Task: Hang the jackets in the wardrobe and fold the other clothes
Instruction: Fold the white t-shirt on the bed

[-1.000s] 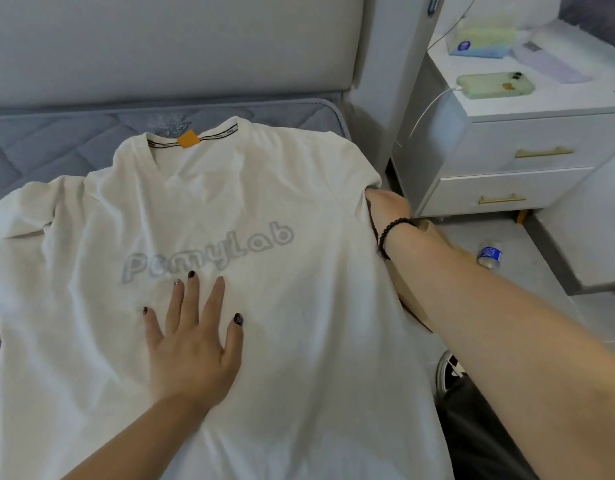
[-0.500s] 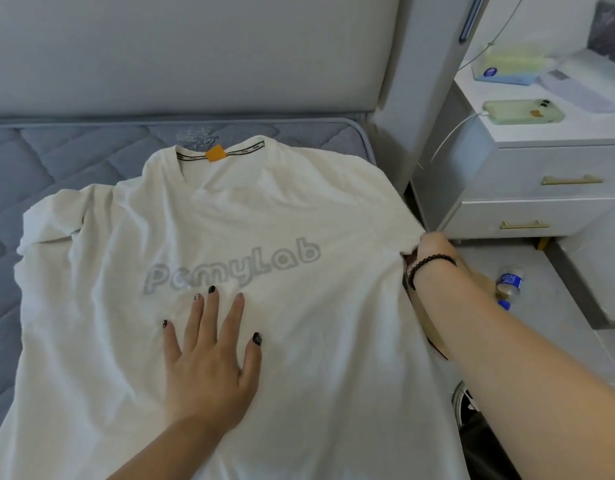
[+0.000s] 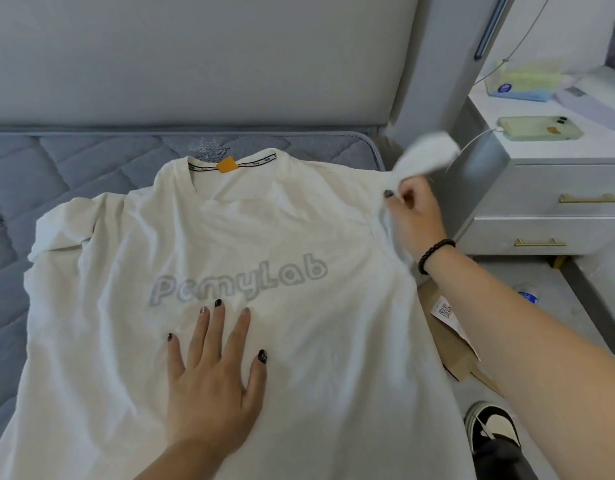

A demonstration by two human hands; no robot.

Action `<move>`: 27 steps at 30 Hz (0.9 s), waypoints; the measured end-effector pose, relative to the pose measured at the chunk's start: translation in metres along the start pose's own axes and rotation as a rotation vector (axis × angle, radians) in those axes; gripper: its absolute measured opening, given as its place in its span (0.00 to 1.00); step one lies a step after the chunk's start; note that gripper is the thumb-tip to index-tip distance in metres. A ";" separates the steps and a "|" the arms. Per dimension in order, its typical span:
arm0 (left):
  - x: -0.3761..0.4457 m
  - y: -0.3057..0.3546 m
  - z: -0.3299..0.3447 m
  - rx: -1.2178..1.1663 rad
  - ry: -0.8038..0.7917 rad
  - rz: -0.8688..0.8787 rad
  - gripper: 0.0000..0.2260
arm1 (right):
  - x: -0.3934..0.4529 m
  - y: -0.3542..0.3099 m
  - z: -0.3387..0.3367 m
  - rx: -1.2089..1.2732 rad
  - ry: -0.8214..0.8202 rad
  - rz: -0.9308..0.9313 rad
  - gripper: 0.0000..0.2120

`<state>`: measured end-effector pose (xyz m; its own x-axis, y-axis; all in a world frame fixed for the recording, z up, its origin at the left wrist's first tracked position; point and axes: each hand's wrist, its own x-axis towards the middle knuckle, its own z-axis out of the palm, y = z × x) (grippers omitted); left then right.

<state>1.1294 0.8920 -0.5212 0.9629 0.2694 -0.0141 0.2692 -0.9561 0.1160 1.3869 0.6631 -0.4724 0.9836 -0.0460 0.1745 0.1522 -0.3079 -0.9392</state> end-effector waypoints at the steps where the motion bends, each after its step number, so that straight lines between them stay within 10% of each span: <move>1: 0.000 0.000 0.000 0.003 -0.001 0.001 0.29 | -0.005 -0.004 0.006 -0.137 -0.176 -0.140 0.12; 4: 0.000 -0.001 0.001 0.011 0.000 0.002 0.29 | -0.020 -0.001 0.022 -0.512 -0.698 -0.356 0.09; 7: 0.000 -0.001 0.001 0.012 0.002 0.011 0.28 | -0.031 0.008 0.029 -0.751 -0.786 -0.525 0.07; 15: -0.001 -0.002 0.000 0.003 0.002 0.016 0.29 | -0.018 0.002 0.031 -0.458 -0.155 -0.039 0.31; 18: -0.001 -0.002 0.000 -0.004 -0.001 0.013 0.29 | -0.012 -0.002 0.025 -0.350 -0.039 0.213 0.22; 21: 0.000 -0.002 0.000 -0.005 -0.002 0.012 0.29 | -0.033 -0.020 0.024 -0.419 -0.001 -0.260 0.09; 24: 0.000 -0.002 0.000 -0.011 0.006 0.017 0.28 | -0.070 -0.025 0.024 -0.512 -0.328 -0.840 0.08; 27: 0.000 -0.002 0.001 -0.019 0.023 0.022 0.28 | -0.093 -0.025 0.021 -0.522 -0.447 -0.887 0.11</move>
<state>1.1292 0.8940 -0.5220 0.9679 0.2510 0.0113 0.2473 -0.9595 0.1353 1.2934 0.6949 -0.4711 0.5096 0.7005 0.4996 0.8602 -0.4274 -0.2781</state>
